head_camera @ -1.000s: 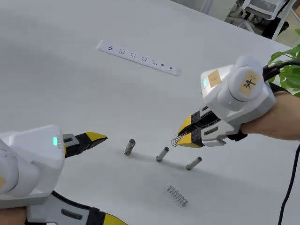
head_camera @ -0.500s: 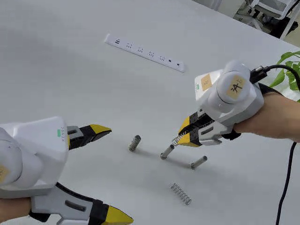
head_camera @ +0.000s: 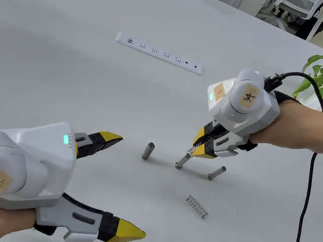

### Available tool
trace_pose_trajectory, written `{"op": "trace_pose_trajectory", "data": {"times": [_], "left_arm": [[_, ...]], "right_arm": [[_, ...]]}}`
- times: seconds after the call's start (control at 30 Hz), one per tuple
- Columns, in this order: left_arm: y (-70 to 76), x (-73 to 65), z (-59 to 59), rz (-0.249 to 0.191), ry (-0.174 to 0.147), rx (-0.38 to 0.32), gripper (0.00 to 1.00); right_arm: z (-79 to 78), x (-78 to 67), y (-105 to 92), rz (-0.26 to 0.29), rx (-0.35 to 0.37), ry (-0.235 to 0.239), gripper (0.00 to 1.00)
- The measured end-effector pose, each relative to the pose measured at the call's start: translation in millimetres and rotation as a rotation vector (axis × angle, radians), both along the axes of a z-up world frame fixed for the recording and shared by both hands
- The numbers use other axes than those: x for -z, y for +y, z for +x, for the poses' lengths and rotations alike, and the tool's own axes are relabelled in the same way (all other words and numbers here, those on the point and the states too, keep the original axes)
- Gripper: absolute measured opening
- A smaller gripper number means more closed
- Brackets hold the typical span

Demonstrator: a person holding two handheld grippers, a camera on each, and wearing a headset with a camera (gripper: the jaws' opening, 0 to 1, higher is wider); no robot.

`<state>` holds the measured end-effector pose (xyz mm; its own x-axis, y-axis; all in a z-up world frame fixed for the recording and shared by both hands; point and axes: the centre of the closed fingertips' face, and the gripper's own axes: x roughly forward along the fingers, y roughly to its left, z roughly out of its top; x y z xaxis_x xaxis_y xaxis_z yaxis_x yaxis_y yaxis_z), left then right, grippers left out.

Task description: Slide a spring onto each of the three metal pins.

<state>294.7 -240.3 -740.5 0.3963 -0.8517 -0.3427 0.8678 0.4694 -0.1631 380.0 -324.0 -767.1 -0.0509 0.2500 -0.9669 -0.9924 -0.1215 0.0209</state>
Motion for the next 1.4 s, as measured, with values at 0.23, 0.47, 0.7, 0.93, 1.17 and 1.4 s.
{"op": "trace_pose_trajectory", "data": {"times": [0.23,0.47,0.7,0.93,1.17,1.4], "left_arm": [[-2.8,0.3,-1.2,-0.003,0.004,0.006,0.99],[-3.9,0.1,-1.5,-0.007,0.004,0.008,0.99],[-2.7,1.9,-1.8,-0.005,0.009,0.009,0.99],[-1.8,2.6,-2.2,-0.006,0.011,0.008,0.99],[-2.2,2.7,-2.9,-0.013,0.018,0.010,0.99],[-0.4,3.0,-2.5,-0.014,0.020,0.006,0.99]], "right_arm": [[1.7,4.6,-1.3,-0.007,-0.003,0.005,0.06],[2.5,10.0,-1.6,-0.011,-0.009,0.007,0.06],[3.0,18.2,-1.0,-0.016,-0.013,0.009,0.07],[3.7,26.6,0.2,-0.018,-0.020,0.009,0.07],[4.5,33.9,0.8,-0.029,-0.036,0.003,0.07],[4.6,41.4,2.7,-0.031,-0.045,0.008,0.07]]}}
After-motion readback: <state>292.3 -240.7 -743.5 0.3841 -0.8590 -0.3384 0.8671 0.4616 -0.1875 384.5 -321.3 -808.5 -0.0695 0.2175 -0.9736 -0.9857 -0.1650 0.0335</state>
